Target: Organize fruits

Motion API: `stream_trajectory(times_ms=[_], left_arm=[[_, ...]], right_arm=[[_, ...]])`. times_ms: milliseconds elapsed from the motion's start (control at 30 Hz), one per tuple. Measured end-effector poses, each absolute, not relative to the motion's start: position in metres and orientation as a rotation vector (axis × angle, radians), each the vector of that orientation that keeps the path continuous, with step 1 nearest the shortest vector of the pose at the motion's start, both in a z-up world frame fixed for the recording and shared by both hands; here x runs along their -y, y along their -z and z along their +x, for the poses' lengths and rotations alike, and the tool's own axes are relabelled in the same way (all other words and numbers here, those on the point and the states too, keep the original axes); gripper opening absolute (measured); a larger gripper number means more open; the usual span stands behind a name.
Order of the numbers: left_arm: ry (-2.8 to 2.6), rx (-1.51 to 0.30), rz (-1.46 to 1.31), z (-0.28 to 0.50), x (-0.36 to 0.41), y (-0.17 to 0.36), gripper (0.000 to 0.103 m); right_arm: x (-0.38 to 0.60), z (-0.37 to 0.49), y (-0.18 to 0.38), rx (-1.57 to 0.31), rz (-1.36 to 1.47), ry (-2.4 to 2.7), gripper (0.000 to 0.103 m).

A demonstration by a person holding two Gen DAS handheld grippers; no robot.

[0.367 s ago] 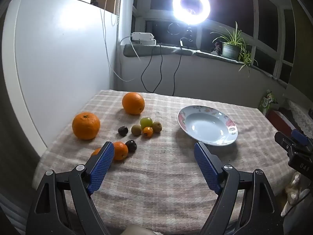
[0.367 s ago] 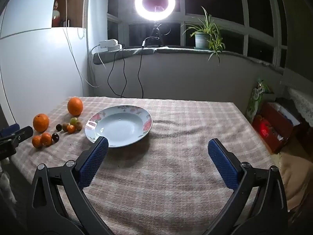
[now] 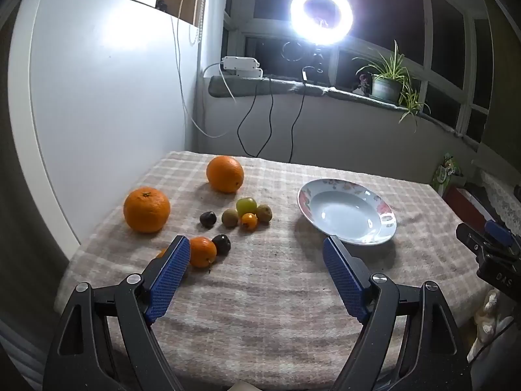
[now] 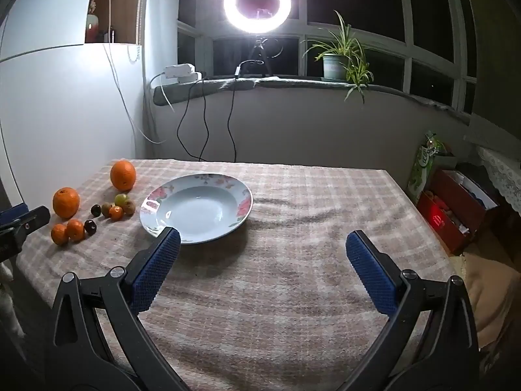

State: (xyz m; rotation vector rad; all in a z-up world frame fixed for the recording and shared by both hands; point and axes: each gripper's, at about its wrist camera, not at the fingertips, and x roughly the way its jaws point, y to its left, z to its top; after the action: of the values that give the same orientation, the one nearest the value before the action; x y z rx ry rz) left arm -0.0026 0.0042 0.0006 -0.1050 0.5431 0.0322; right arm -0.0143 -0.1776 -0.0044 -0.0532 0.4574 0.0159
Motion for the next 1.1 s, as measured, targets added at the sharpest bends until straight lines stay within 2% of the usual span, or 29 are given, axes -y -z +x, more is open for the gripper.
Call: stream_trajectory(times_ms=[267,1100], left_arm=[[-0.015,-0.546,-0.101,-0.003,-0.001,0.000,0.084],[-0.009,-0.533,-0.097,-0.007,-0.001,-0.001,0.084]], right_arm=[[0.223,-0.003,0.007,-0.465,-0.015,0.021,0.103],[0.223,-0.004,0.005,-0.465,-0.015,0.021,0.103]])
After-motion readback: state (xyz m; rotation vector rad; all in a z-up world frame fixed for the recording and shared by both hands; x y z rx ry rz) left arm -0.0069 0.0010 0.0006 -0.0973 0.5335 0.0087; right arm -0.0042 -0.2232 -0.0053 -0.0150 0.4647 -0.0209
